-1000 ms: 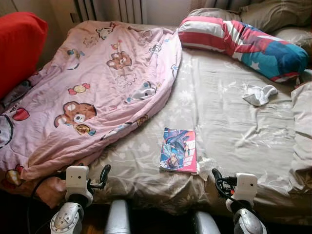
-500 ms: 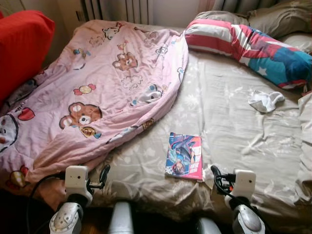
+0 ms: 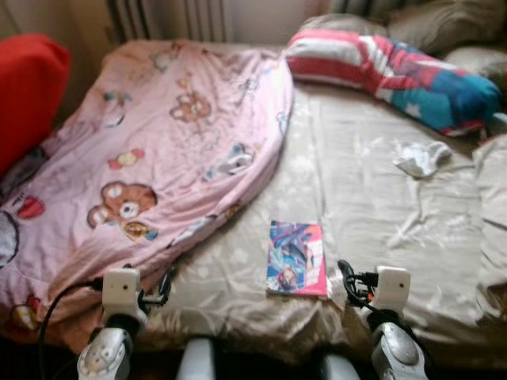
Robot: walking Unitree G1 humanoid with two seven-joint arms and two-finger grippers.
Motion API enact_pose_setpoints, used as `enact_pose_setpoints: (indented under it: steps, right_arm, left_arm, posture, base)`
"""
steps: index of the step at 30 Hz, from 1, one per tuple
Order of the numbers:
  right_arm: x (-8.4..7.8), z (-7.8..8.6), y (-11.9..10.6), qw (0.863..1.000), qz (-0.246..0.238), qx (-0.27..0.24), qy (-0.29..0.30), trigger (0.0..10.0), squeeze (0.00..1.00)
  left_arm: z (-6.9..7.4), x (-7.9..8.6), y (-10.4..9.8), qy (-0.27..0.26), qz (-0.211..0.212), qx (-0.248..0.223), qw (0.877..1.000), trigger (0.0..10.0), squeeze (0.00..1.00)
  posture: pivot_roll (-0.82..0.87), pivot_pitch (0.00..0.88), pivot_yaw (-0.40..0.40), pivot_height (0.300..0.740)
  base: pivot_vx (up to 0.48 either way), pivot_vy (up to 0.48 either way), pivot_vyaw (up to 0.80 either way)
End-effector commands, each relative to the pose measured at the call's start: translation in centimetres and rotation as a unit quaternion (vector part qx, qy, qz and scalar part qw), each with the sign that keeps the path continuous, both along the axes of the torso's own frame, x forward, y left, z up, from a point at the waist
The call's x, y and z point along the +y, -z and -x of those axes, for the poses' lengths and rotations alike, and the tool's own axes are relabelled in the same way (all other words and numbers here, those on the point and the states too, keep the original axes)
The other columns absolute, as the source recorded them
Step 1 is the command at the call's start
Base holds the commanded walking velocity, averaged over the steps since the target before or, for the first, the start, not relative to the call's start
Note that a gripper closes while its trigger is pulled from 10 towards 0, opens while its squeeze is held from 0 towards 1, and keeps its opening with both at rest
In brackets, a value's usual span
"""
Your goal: Clean up the room
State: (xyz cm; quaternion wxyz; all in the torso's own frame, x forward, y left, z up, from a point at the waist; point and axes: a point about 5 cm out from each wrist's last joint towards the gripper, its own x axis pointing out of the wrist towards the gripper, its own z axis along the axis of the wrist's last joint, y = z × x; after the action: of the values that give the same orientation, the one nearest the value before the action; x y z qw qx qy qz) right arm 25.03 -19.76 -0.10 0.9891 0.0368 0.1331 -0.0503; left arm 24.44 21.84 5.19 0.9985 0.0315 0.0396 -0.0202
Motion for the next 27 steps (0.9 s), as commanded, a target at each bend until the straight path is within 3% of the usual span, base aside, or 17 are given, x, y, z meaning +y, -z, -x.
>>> enact_pose_setpoints:
  steps: [1,7,14,15,16,17,27]
  right_arm:
    - [0.5,-0.4,0.0,1.0,-0.008,0.001,-0.003,10.0,0.0]
    - [-0.1,-1.3,0.0,1.0,-0.016,0.015,0.011,10.0,0.0]
    - [-0.8,-3.0,-0.5,0.999,-0.016,0.04,0.023,10.0,0.0]
    - [-0.9,-3.4,-0.8,0.999,-0.019,0.037,0.023,10.0,0.52]
    - [-1.0,-3.7,-1.0,0.999,-0.02,0.033,0.022,10.0,0.52]
    - [-1.1,-4.0,-1.2,0.999,-0.025,0.03,0.023,10.0,1.0]
    - [-1.7,-7.2,-4.3,0.999,-0.038,-0.004,0.036,10.0,1.0]
  left_arm:
    - [0.6,0.9,0.5,-0.01,-0.005,0.016,1.0,10.0,0.0]
    - [0.8,0.9,0.4,-0.006,-0.007,0.016,1.0,10.0,0.0]
    - [1.0,0.7,-0.2,0.016,-0.015,0.016,1.0,10.0,0.0]
    - [0.9,0.6,-0.4,0.019,-0.016,0.015,1.0,10.0,0.0]
    - [0.9,0.6,-0.5,0.021,-0.016,0.013,1.0,10.0,0.0]
    - [0.9,0.5,-0.7,0.022,-0.016,0.012,1.0,10.0,0.0]
    - [0.3,-0.5,-2.1,0.053,-0.019,0.004,0.998,10.0,0.0]
  posture:
    - [0.16,0.166,-0.007,0.612]
    - [0.17,0.176,0.002,0.612]
    - [0.19,0.223,0.022,0.612]
    - [0.2,0.234,0.025,0.612]
    - [0.2,0.239,0.027,0.612]
    - [0.21,0.251,0.029,0.612]
    - [0.22,0.329,0.05,0.612]
  base:
    - [0.3,0.0,0.0]
    - [0.31,0.0,0.0]
    - [0.0,0.0,0.0]
    - [0.0,0.0,0.0]
    - [0.0,0.0,0.0]
    - [0.0,0.0,0.0]
    - [0.0,0.0,0.0]
